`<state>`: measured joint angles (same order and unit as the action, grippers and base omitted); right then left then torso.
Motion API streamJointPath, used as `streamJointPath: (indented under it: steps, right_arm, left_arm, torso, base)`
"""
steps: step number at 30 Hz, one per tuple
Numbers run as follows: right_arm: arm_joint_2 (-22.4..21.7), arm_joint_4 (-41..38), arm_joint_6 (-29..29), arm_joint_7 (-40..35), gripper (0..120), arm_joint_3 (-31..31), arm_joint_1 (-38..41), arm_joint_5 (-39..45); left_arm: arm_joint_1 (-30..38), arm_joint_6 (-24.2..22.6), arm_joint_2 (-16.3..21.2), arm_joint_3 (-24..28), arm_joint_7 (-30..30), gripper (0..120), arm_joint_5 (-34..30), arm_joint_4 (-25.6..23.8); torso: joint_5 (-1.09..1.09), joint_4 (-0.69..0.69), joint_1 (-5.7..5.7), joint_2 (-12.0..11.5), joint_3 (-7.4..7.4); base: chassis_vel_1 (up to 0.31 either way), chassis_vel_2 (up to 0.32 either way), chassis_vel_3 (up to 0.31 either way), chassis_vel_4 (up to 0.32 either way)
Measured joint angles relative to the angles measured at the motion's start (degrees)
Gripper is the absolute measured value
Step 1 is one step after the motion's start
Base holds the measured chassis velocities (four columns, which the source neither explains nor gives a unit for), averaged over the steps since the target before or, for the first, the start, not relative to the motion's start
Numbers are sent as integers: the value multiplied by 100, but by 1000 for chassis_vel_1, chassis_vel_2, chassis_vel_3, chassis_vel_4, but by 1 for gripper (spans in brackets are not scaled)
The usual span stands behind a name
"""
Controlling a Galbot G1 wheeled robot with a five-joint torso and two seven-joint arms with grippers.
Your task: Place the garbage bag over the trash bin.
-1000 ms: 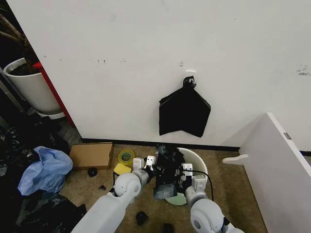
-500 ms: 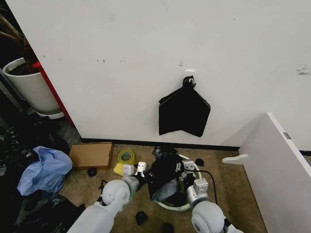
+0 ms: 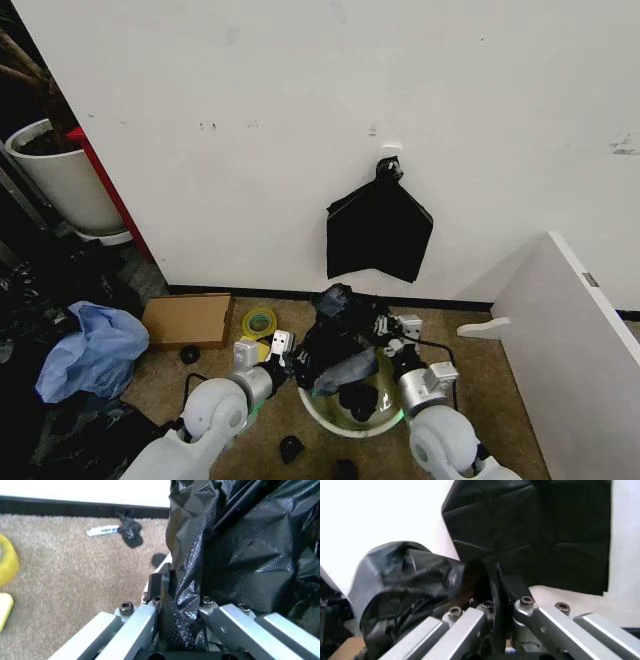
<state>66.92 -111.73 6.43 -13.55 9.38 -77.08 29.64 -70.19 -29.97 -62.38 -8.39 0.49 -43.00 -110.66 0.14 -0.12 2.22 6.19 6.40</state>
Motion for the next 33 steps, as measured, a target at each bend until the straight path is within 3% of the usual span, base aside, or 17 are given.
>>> streamJointPath:
  steps: [14, 17, 21, 33]
  right_arm:
    - [-115, -392, -369, -98, 0, 221, -260, 644]
    - [-126, -407, -577, -200, 0, 238, -273, 903]
    - [-175, -584, -1282, -660, 0, 259, -258, 1440]
    - [-97, -457, -1666, -917, 0, -23, -195, 1549]
  left_arm:
    - [220, 260, 15, -629, -1, 1, -183, 72]
    - [283, 261, 18, -797, 9, 1, -314, 88]
    - [319, 262, 39, -1057, 13, 1, -467, 121]
    - [623, 276, -58, -1340, -114, 1, -941, 148]
  torso:
    - [0, 0, 0, 0, 0]
    - [1, 0, 0, 0, 0]
    - [1, 1, 0, 0, 0]
    - [1, 0, 0, 0, 0]
  base:
    - [0, 0, 0, 0]
    - [0, 0, 0, 0]
    - [0, 0, 0, 0]
    - [0, 0, 0, 0]
